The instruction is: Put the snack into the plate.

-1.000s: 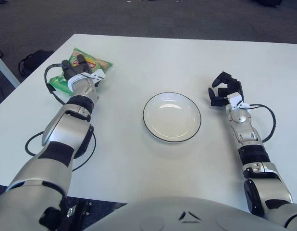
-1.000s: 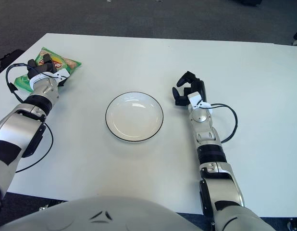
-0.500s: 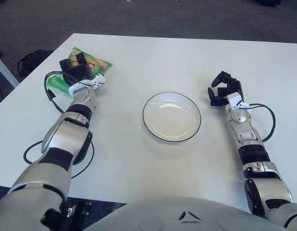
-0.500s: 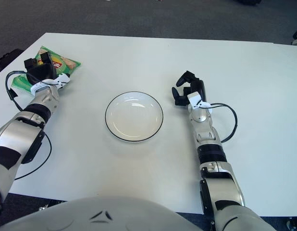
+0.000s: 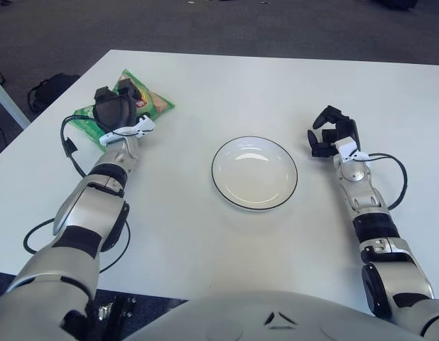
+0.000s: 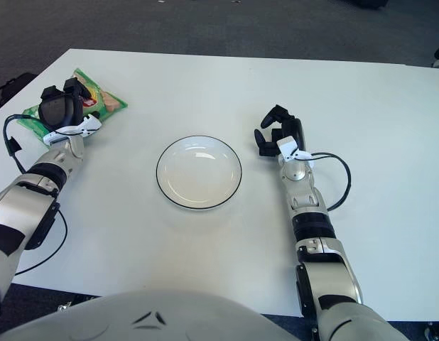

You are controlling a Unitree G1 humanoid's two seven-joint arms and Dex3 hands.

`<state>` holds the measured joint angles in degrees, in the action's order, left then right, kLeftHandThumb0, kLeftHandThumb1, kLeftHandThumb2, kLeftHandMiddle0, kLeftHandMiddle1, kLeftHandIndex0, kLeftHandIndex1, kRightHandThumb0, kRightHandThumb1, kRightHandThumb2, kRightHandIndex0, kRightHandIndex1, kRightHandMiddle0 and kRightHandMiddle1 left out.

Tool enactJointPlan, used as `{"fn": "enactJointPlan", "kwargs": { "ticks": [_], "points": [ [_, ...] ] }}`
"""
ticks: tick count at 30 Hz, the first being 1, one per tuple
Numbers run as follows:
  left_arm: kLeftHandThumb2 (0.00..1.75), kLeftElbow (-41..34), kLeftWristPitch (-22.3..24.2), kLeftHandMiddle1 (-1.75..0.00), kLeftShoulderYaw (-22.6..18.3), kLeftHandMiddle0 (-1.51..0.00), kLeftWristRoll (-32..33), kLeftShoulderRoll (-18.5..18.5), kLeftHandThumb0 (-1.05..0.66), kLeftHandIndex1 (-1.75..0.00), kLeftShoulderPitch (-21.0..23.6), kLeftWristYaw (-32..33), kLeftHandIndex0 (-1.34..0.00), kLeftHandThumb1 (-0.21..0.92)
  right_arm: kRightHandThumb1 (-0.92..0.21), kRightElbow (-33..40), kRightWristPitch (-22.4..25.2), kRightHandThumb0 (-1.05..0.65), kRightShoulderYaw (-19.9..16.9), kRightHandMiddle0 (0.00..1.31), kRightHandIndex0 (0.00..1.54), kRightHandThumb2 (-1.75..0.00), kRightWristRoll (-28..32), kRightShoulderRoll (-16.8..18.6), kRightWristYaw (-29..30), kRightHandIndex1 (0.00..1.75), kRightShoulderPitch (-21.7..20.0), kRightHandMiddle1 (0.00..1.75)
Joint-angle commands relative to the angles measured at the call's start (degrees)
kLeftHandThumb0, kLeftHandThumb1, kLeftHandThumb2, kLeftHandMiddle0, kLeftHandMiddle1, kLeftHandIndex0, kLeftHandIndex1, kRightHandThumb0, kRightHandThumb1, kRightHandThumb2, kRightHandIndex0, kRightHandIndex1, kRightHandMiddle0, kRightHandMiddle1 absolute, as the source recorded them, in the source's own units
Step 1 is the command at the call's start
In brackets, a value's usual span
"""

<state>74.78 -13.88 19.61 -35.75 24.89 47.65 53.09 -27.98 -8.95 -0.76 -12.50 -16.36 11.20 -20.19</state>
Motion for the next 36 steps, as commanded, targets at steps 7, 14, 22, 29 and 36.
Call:
{"fn": "enactJointPlan", "kwargs": {
  "ticks": [7,14,22,29,36],
  "points": [
    [1.67,-6.92,-2.44,-1.58,-1.03,-0.93,1.9,1.6,0.0,-1.75,1.72,-8.19,-0.67,-0.05,-0.24,-5.19,2.63,-0.51,1.97,0.68,1.29,-1.41,-1.73,0.42,-1.12,1.75,4.37,1.75],
    [1.68,-19.81,-3.52,-1.63,-2.45,-0.91,2.17,2.44,0.0,-1.75,-0.99,-11.24,-0.65,-0.03,-0.25,-5.58,2.36,-0.51,1.96,0.67,1.29,-1.4,-1.4,0.27,-1.41,1.75,4.2,1.75],
    [1.73,-34.21,-3.33,-1.67,-2.92,-0.92,-3.12,3.43,0.0,-1.75,-4.16,-6.38,-0.67,-0.07,-0.25,-6.34,2.2,-0.51,2.05,0.67,1.28,-1.4,-1.19,0.25,-1.41,1.75,3.8,1.75],
    [1.74,-42.03,-4.98,-1.7,-4.71,-0.91,-5.17,3.53,0.0,-1.75,-6.27,-4.08,-0.68,-0.07,-0.24,-6.54,2.22,-0.51,2.29,0.68,1.28,-1.41,-1.21,0.09,-1.5,1.75,3.67,1.75],
    [1.75,-48.32,-9.98,-1.72,-6.43,-0.9,-4.98,3.82,0.0,-1.75,-9.04,-4.09,-0.68,-0.07,-0.24,-6.45,2.08,-0.51,2.47,0.68,1.28,-1.41,-1.48,0.11,-1.16,1.75,3.73,1.75]
  ]
}}
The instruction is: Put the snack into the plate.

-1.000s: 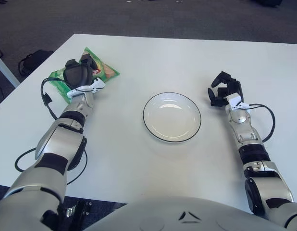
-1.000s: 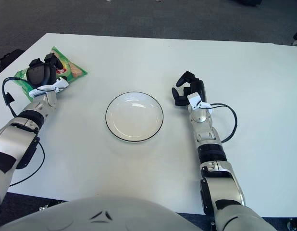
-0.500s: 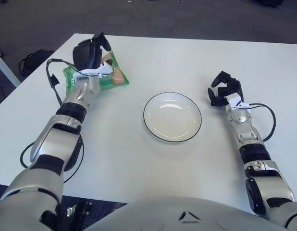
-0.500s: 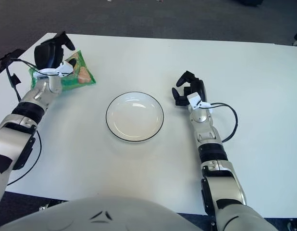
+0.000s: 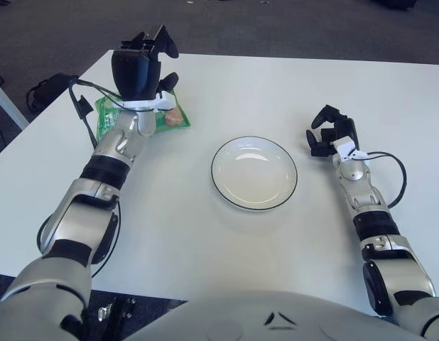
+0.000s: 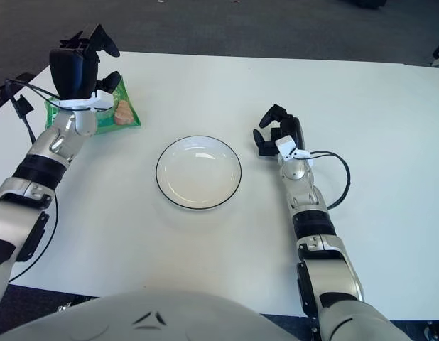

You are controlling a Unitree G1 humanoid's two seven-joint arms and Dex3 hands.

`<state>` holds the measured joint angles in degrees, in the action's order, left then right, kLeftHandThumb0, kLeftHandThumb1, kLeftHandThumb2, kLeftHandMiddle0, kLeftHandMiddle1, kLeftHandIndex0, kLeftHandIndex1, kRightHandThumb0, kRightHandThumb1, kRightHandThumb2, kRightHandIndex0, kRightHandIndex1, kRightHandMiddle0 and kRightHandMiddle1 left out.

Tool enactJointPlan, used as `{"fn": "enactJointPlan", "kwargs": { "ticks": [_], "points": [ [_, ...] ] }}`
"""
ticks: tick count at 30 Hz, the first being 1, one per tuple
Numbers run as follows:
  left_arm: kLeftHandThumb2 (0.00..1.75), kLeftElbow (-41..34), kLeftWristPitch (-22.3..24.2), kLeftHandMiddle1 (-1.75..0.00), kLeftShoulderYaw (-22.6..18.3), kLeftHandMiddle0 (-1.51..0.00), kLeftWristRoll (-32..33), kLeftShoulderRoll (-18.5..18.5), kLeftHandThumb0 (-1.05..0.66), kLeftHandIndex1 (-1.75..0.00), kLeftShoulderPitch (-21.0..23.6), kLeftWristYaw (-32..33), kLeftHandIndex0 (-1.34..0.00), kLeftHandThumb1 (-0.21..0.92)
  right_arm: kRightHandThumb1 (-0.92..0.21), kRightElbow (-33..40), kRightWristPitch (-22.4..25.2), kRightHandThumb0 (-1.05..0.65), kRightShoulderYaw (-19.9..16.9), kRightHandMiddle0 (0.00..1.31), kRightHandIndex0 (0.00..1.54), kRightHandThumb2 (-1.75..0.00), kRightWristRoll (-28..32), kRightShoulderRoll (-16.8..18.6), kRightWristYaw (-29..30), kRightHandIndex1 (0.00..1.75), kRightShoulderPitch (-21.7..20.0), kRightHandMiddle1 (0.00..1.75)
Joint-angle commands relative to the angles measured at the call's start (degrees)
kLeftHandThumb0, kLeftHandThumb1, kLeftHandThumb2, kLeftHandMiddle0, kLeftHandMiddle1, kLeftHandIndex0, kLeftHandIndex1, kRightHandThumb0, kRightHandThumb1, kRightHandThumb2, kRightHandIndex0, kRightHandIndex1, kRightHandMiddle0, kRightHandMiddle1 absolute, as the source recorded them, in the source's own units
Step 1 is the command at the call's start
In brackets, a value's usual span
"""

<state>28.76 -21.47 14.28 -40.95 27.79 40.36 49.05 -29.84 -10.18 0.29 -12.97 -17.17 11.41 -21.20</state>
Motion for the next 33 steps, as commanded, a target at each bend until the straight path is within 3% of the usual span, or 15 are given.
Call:
{"fn": "enactJointPlan", "kwargs": {
  "ticks": [1,9,15,21,22,24,25,28,30,31,33],
  "points": [
    [1.75,-2.88,-3.24,-1.72,-1.41,-0.9,0.53,0.99,0.0,-1.75,-2.27,-0.36,-0.68,-0.07,-0.24,-4.57,3.26,-0.51,1.43,0.68,1.28,-1.41,-1.03,0.92,-1.34,1.75,4.76,1.75],
    [1.75,-5.47,-7.94,-1.74,-3.63,-0.89,2.62,0.85,0.0,-1.74,-4.55,-3.86,-0.68,-0.06,-0.24,-4.48,3.16,-0.51,1.59,0.68,1.28,-1.41,-1.24,0.72,-1.2,1.75,4.85,1.75],
    [1.75,-8.73,-7.23,-1.75,-4.32,-0.89,3.64,1.6,0.0,-1.74,-5.13,-11.59,-0.68,-0.06,-0.24,-4.54,3.12,-0.51,1.68,0.68,1.28,-1.41,-1.26,0.59,-1.28,1.75,4.87,1.75],
    [1.75,-13.0,-0.44,-1.75,-4.6,-0.9,0.64,2.43,0.0,-1.71,-6.23,-18.96,-0.69,-0.07,-0.24,-4.61,2.79,-0.51,1.84,0.68,1.28,-1.41,-1.63,0.47,-0.84,1.75,4.91,1.75],
    [1.75,-14.71,3.14,-1.75,-4.44,-0.91,-1.27,2.82,0.0,-1.69,-6.98,-21.4,-0.7,-0.08,-0.24,-4.65,2.68,-0.51,1.89,0.68,1.28,-1.41,-1.72,0.43,-0.74,1.75,4.92,1.75],
    [1.58,-16.85,9.38,-1.75,-4.13,-0.73,-4.38,3.54,-0.01,-1.71,-8.47,-25.84,-0.62,0.08,-0.24,-4.7,2.5,-0.51,1.96,0.68,1.28,-1.41,-1.82,0.34,-0.65,1.75,4.94,1.75],
    [1.42,-17.5,11.92,-1.75,-4.03,-0.67,-5.55,3.8,-0.01,-1.65,-9.13,-27.71,-0.55,0.2,-0.24,-4.73,2.43,-0.51,1.98,0.68,1.28,-1.41,-1.86,0.32,-0.63,1.75,4.95,1.75],
    [1.15,-19.35,17.05,-1.75,-3.96,-0.55,-7.61,3.7,-0.01,-1.57,-9.95,-32.01,-0.42,0.42,-0.24,-4.76,2.17,-0.51,1.94,0.68,1.28,-1.41,-1.95,0.25,-0.65,1.75,4.99,1.75],
    [0.93,-20.33,19.42,-1.7,-3.82,-0.46,-8.74,3.57,0.17,-1.52,-10.05,-34.11,-0.25,0.57,-0.24,-4.78,1.97,-0.51,1.89,0.68,1.28,-1.41,-2.02,0.21,-0.68,1.75,5.03,1.75],
    [0.94,-20.63,20.27,-1.6,-3.75,-0.35,-9.19,3.54,-0.09,-1.48,-10.08,-34.84,-0.17,0.51,-0.24,-4.79,1.9,-0.51,1.87,0.68,1.28,-1.41,-2.05,0.21,-0.69,1.75,5.04,1.75],
    [0.98,-20.41,21.76,-1.47,-3.47,-0.23,-10.11,3.75,-0.35,-1.41,-9.95,-36.11,-0.09,0.44,-0.24,-4.81,1.82,-0.51,1.81,0.68,1.28,-1.41,-2.03,0.21,-0.76,1.75,5.05,1.75]
  ]
}}
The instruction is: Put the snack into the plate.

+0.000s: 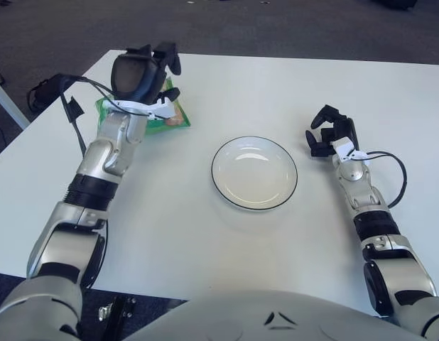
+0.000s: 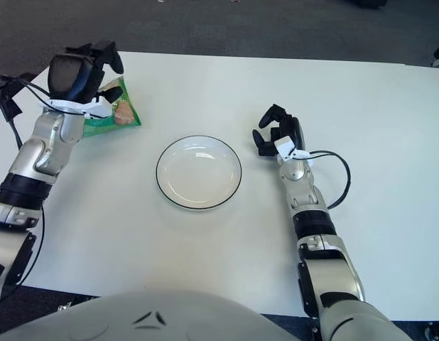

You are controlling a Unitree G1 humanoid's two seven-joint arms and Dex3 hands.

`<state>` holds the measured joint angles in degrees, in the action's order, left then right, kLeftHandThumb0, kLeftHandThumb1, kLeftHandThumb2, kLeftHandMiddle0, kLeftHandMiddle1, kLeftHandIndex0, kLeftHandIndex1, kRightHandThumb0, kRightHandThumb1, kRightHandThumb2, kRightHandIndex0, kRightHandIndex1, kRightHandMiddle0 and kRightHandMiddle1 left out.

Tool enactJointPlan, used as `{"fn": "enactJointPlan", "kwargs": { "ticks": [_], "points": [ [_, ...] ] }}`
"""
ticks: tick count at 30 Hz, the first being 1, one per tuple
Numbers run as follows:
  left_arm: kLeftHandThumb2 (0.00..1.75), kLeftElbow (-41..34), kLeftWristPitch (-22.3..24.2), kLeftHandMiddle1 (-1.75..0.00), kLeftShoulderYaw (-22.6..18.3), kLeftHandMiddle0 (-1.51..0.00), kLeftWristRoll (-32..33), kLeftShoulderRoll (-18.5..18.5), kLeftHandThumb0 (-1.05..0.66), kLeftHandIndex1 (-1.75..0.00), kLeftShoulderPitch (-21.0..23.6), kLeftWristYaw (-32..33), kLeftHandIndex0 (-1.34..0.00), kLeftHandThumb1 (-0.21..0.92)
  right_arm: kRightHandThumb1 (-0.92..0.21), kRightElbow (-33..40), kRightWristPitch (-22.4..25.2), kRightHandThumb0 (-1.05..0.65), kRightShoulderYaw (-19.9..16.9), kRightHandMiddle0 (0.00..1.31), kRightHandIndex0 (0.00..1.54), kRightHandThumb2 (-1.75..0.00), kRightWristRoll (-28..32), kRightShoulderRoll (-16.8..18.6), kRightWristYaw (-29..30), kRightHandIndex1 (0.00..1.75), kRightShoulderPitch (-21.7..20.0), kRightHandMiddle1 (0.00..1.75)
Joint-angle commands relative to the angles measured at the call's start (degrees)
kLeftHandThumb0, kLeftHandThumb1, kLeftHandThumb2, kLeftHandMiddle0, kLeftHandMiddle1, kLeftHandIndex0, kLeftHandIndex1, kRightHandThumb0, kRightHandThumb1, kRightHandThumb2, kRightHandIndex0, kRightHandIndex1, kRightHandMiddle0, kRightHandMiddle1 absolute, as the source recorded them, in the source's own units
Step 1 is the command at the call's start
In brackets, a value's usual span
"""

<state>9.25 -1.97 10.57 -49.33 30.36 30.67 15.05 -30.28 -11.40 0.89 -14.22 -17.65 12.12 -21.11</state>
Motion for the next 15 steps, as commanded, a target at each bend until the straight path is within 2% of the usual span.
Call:
{"fn": "enactJointPlan", "kwargs": {
  "ticks": [1,4,8,13,15],
  "points": [
    [1.0,-0.82,2.93,-1.41,0.44,-0.18,-2.23,1.32,-0.46,-1.38,-0.2,-2.71,-0.06,0.41,-0.24,-4.39,3.03,-0.51,1.18,0.68,1.28,-1.41,-0.73,0.69,-1.54,1.75,4.96,1.75],
    [0.95,-0.59,4.03,-1.23,0.83,-0.1,-3.22,1.66,-0.63,-1.25,-0.09,-3.58,-0.02,0.43,-0.24,-4.54,2.96,-0.51,1.12,0.68,1.28,-1.41,-0.54,0.68,-1.7,1.75,4.91,1.75],
    [0.88,1.69,4.17,-1.1,1.01,-0.06,-3.41,2.3,-0.73,-1.14,0.15,-3.01,0.0,0.48,-0.24,-4.82,2.68,-0.51,1.1,0.68,1.29,-1.41,-0.42,0.63,-1.83,1.75,4.88,1.75],
    [0.71,5.32,6.02,-0.8,1.57,-0.01,-4.22,2.97,-0.84,-0.98,1.4,-4.6,0.0,0.62,-0.24,-5.06,2.36,-0.51,1.12,0.68,1.29,-1.41,-0.37,0.57,-2.02,1.75,4.8,1.75],
    [0.58,6.43,7.1,-0.61,2.2,0.0,-4.83,3.28,-0.91,-0.88,2.08,-6.1,0.0,0.75,-0.24,-5.12,2.36,-0.51,1.1,0.68,1.29,-1.41,-0.32,0.57,-2.1,1.75,4.76,1.75]
  ]
}}
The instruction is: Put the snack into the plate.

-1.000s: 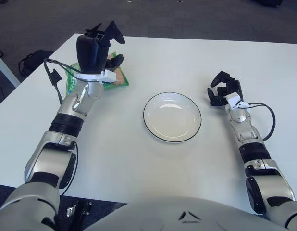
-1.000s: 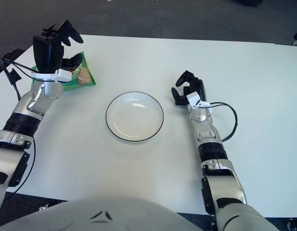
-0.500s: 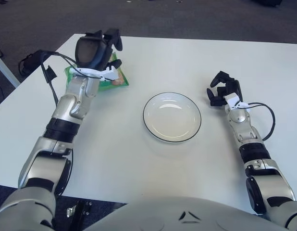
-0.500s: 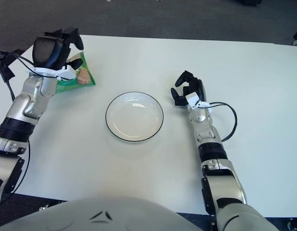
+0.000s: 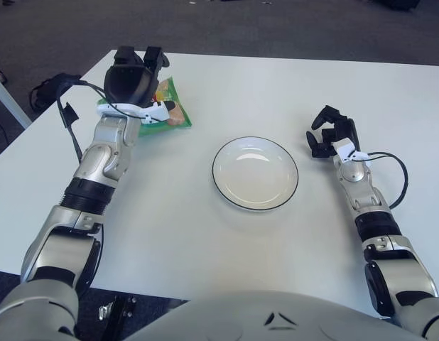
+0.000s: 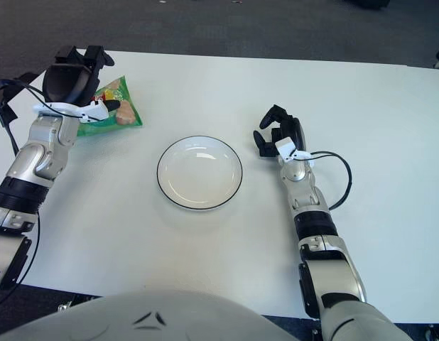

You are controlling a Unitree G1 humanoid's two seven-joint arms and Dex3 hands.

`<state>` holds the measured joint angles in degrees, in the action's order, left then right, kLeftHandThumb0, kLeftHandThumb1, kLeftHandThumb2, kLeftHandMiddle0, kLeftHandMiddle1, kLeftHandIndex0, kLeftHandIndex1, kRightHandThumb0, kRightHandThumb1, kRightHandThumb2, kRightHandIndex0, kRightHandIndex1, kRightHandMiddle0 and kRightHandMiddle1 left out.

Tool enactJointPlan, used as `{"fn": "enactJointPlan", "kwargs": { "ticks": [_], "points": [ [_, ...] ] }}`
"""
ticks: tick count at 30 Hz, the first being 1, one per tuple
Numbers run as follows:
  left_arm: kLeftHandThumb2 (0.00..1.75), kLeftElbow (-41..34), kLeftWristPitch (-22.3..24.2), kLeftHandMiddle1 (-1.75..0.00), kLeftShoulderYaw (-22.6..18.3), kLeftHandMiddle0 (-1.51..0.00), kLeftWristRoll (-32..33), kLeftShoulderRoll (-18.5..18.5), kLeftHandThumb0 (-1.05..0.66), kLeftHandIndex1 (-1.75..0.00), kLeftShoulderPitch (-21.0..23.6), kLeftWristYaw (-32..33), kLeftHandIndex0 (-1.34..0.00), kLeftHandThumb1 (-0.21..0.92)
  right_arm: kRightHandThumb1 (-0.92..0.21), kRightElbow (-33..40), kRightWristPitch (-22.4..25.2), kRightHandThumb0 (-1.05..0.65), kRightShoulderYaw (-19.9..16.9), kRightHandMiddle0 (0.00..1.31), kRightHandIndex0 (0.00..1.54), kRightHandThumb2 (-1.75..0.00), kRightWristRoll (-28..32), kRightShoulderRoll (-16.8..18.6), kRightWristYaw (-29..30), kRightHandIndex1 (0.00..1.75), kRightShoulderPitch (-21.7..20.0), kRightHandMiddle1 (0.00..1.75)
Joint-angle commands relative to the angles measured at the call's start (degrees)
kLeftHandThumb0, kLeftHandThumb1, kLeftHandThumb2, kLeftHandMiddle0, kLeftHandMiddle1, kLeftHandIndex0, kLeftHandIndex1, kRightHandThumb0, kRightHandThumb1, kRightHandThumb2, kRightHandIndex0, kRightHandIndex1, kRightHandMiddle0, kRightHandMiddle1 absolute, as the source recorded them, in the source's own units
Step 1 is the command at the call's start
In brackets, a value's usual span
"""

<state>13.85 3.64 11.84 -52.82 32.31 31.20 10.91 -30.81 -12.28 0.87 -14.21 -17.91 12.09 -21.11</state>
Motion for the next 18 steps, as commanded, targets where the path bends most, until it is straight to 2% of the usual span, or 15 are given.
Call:
{"fn": "enactJointPlan", "kwargs": {
  "ticks": [1,4,7,10,18],
  "points": [
    [0.53,2.44,1.76,-0.5,1.21,0.0,-1.54,1.49,-0.94,-0.82,1.87,-2.4,0.0,0.81,-0.24,-4.6,3.26,-0.51,1.11,0.68,1.29,-1.41,-0.31,0.83,-2.1,1.75,4.75,1.75],
    [0.5,7.11,2.31,-0.28,2.85,0.0,-2.77,1.96,-1.0,-0.66,3.86,-2.85,0.0,0.88,-0.24,-4.57,3.31,-0.51,1.05,0.68,1.29,-1.41,-0.3,0.9,-1.93,1.75,4.76,1.75],
    [0.59,11.43,3.95,-0.09,4.92,0.0,-5.01,2.24,-1.03,-0.43,5.39,-3.23,0.0,0.91,-0.24,-4.49,3.47,-0.51,0.99,0.67,1.29,-1.41,-0.39,0.99,-1.61,1.75,4.8,1.75],
    [0.65,13.65,5.17,-0.03,6.0,0.0,-5.68,2.26,-1.04,-0.28,6.02,-3.67,0.0,0.92,-0.24,-4.35,3.64,-0.51,0.97,0.67,1.29,-1.4,-0.4,1.0,-1.61,1.75,4.87,1.75],
    [0.66,20.19,6.53,0.0,8.02,0.0,-4.91,1.72,-1.05,-0.09,7.59,-2.83,0.0,0.92,-0.25,-4.14,3.68,-0.51,0.96,0.67,1.29,-1.4,-0.48,0.96,-1.5,1.75,4.98,1.75]
  ]
}}
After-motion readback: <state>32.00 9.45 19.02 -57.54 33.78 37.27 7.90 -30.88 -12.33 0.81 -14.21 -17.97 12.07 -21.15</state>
